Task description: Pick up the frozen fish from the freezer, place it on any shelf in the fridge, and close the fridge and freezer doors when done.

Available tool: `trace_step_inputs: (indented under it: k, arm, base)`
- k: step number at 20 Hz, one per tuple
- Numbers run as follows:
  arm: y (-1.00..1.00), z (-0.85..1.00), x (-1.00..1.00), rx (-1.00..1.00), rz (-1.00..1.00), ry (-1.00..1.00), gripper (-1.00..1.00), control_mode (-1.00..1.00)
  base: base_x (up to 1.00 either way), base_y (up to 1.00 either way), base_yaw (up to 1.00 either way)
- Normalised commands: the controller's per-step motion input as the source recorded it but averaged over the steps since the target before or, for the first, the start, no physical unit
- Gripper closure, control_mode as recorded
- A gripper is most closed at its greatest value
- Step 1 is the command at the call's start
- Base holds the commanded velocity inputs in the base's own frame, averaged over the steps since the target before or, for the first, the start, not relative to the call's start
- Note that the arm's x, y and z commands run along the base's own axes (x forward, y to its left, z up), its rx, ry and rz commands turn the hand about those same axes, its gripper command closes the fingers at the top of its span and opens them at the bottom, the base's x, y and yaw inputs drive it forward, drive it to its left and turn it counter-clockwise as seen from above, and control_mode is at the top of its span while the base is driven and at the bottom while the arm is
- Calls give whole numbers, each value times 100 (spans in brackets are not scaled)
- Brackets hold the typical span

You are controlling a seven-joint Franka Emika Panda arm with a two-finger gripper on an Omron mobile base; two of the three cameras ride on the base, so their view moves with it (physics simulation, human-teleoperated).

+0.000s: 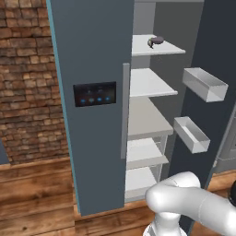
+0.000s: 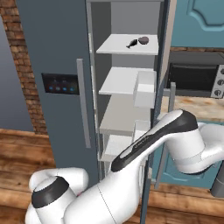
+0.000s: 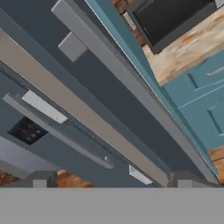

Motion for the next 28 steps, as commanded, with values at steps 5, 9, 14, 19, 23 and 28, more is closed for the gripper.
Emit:
trace_step_inputs:
  k: [5,9,14,19,23,28]
  arm:
    - [0,-26,40,4,0,0,-100,-100]
    - [0,-24,27,5,0,0,-100,-100]
    - [-2,0,12,6,0,0,-100,-100]
    - [0,-1,26,9,0,0,-100,-100]
    - [0,-5,27,10,0,0,-100,-100]
    - [-3,-4,38,7,1,0,-100,-100]
  base:
    - [0,0,0]
    - [0,0,0]
    - [0,0,0]
    - [0,0,0]
    - [0,0,0]
    - [0,0,0]
